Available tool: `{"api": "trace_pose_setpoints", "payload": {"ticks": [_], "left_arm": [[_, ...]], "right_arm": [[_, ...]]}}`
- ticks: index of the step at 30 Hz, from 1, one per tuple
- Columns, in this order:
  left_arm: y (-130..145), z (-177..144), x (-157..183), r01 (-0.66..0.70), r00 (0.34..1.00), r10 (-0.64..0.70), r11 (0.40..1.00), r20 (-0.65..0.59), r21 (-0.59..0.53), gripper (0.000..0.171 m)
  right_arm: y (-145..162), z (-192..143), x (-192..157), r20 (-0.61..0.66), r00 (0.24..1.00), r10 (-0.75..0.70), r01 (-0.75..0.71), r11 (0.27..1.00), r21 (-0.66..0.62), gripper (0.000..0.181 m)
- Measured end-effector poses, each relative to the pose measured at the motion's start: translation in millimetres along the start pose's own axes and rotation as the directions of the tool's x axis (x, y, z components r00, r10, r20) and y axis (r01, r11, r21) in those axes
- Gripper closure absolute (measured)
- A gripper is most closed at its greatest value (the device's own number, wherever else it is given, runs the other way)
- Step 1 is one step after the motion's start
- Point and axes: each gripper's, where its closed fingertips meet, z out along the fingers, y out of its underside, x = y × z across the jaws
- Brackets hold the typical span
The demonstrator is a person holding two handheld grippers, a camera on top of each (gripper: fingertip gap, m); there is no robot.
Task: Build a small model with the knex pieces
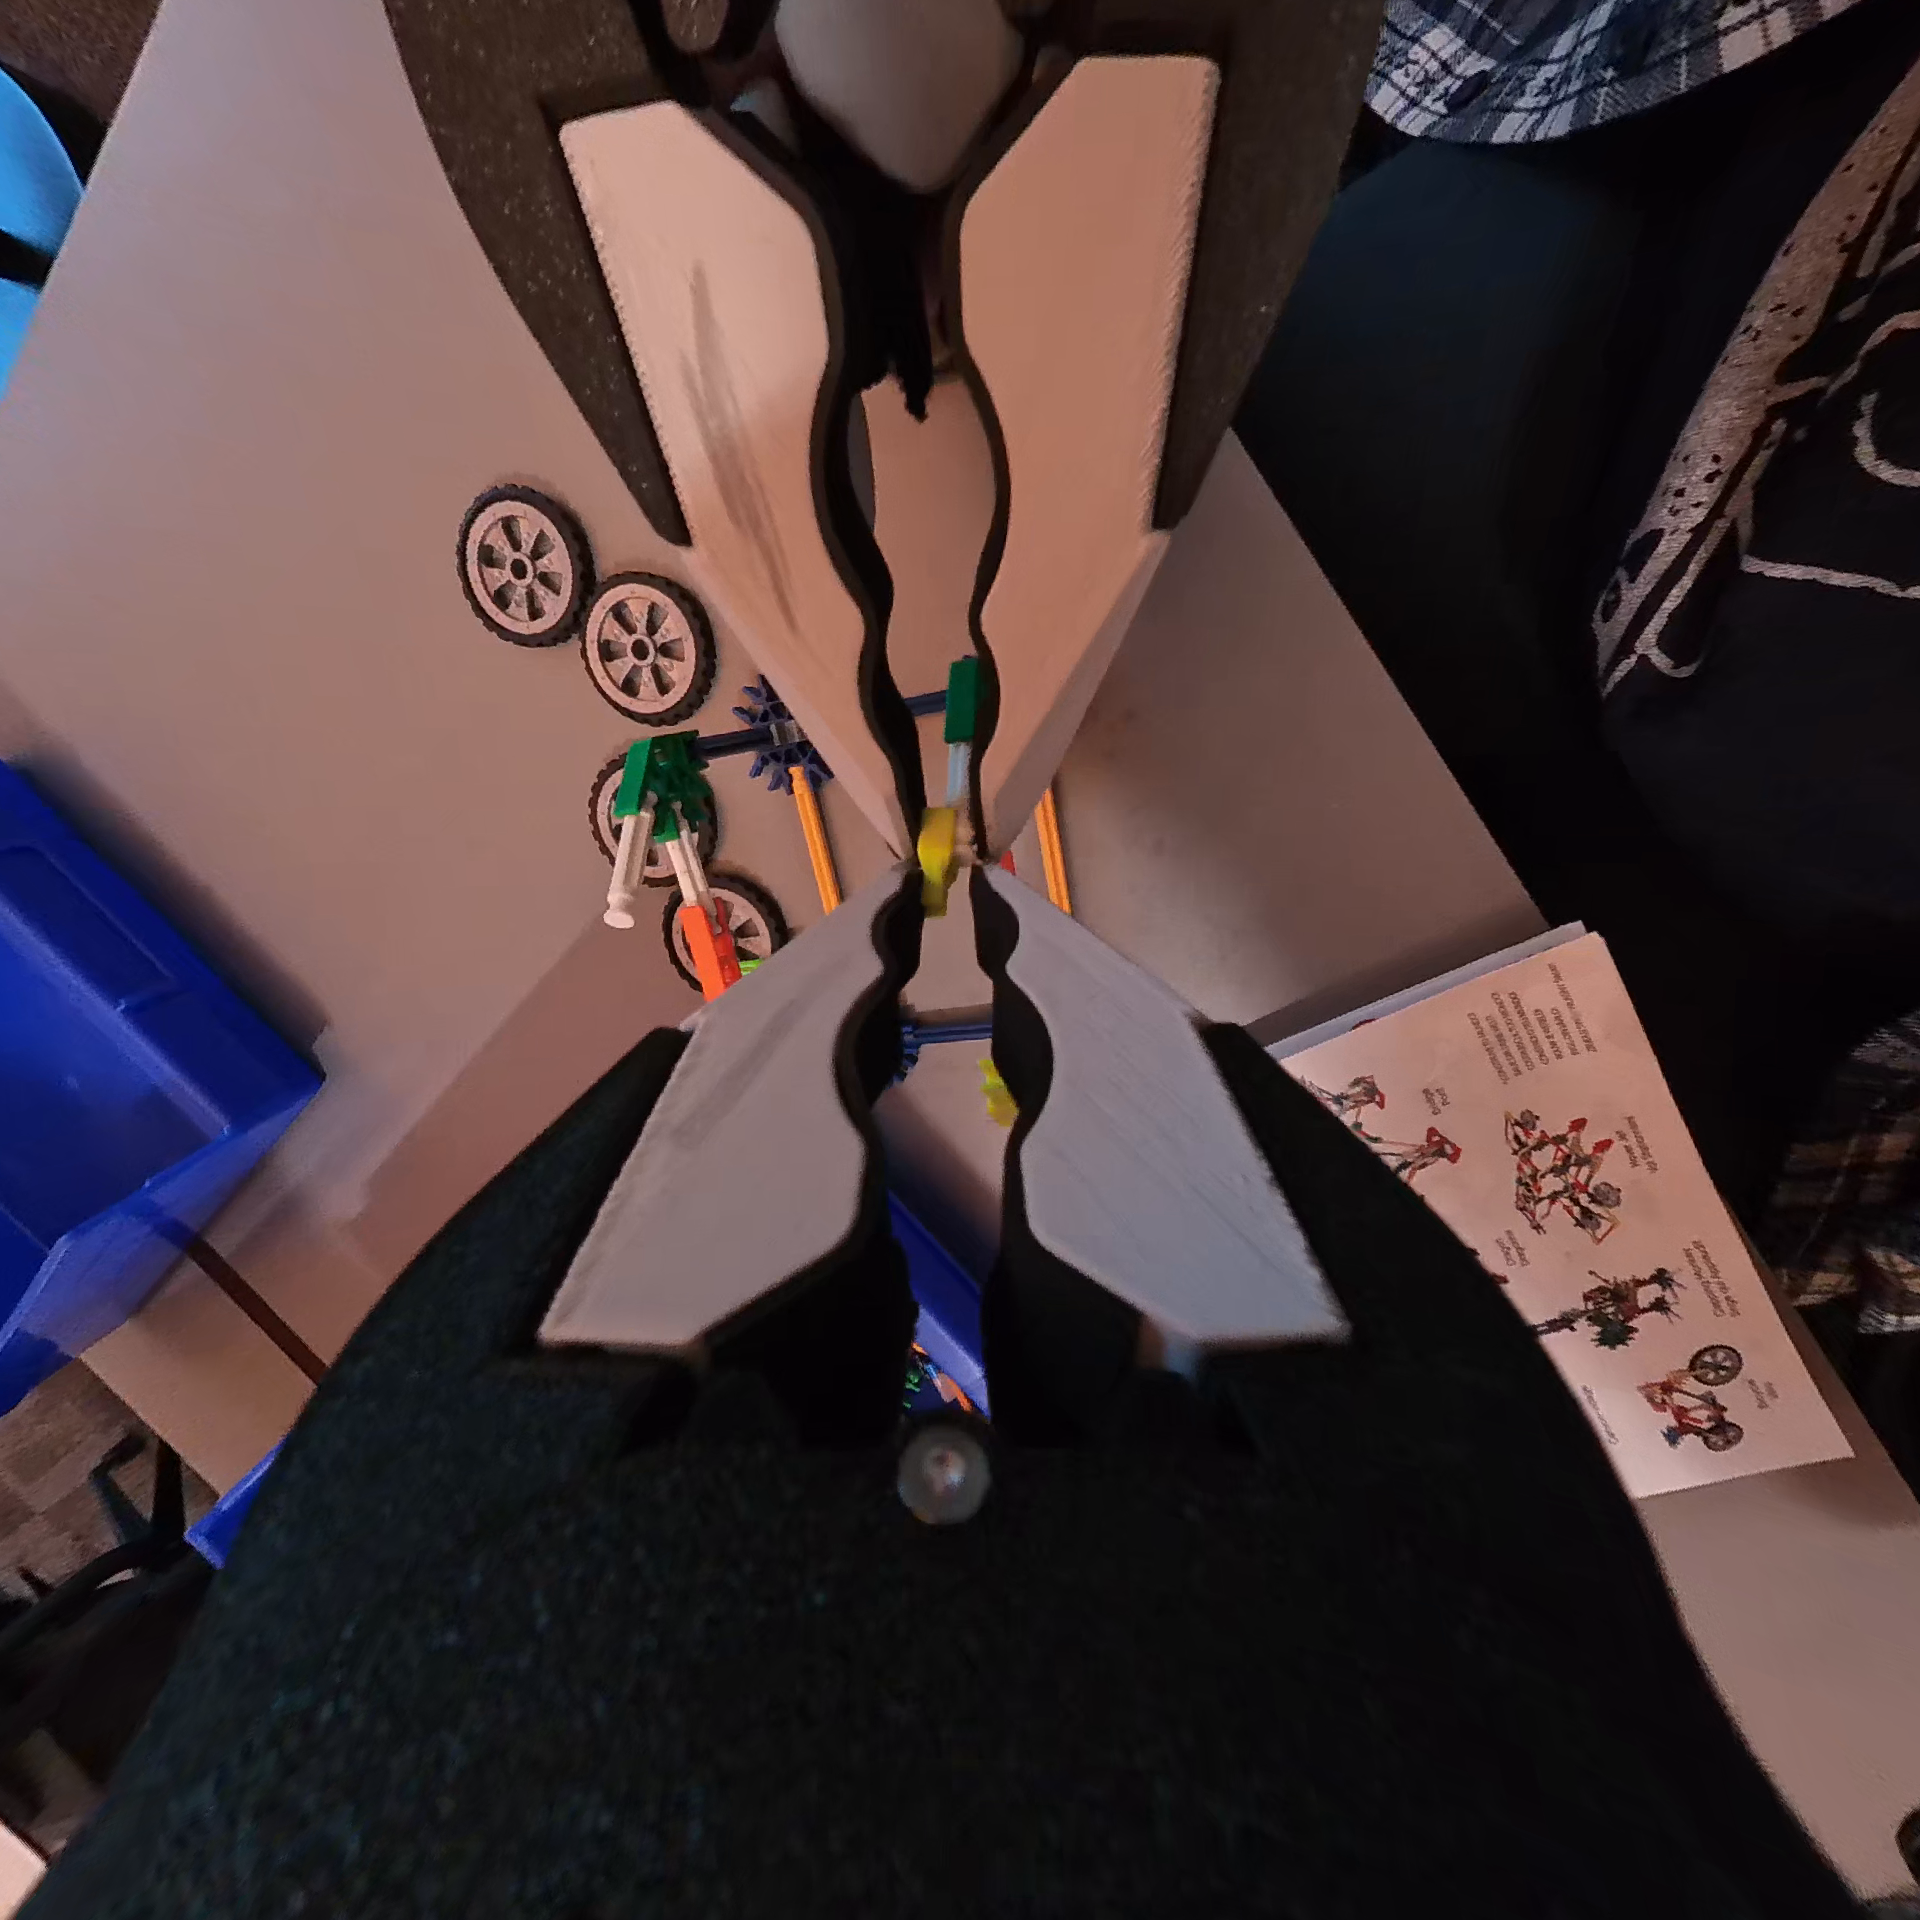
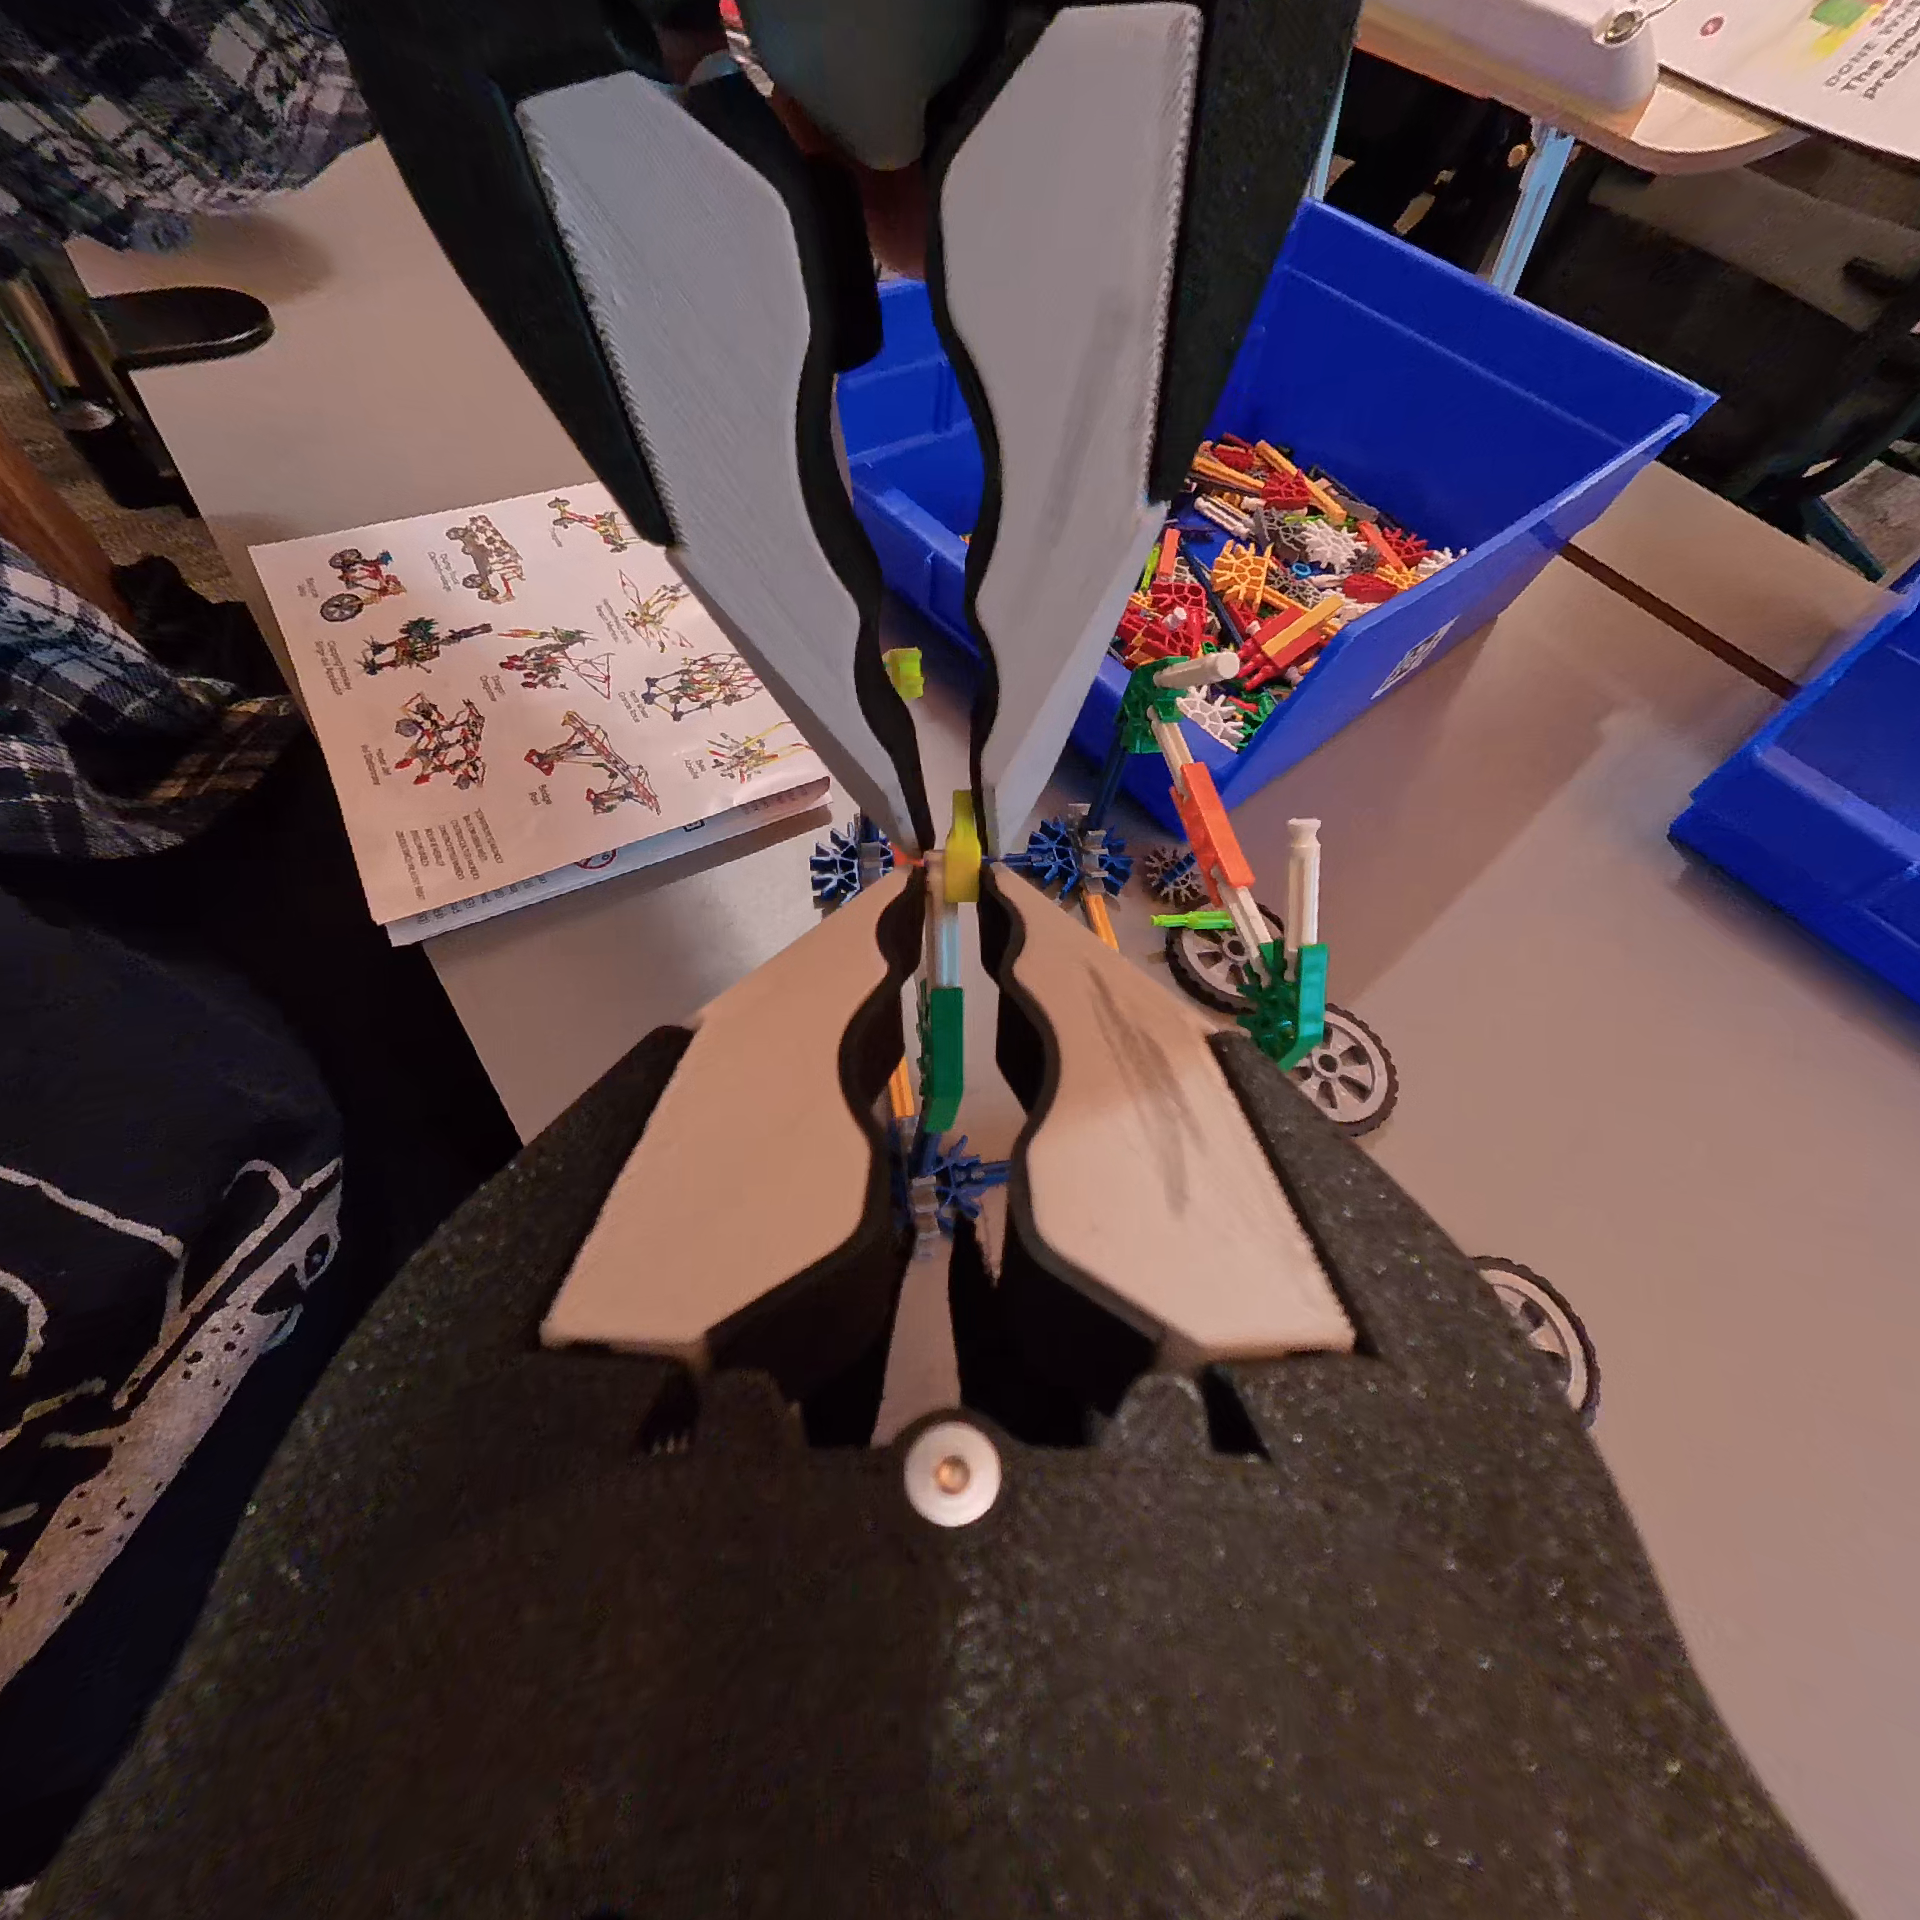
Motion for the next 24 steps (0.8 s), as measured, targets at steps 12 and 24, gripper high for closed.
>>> {"api": "trace_pose_setpoints", "payload": {"ticks": [12, 24], "left_arm": [[0.4, -0.2, -0.3, -0.014, 1.0, 0.014, 1.0, -0.001, 0.003, 0.166], [-0.1, 1.9, -5.4, -0.028, 0.998, 0.028, 1.0, 0.051, -0.001, 0.166]], "right_arm": [[0.3, -0.3, -0.1, 0.0, 1.0, -0.006, 0.006, 1.0, 0.009, 0.173], [1.0, 0.2, 5.1, -0.043, 0.998, -0.055, 0.055, 0.998, -0.01, 0.174]]}}
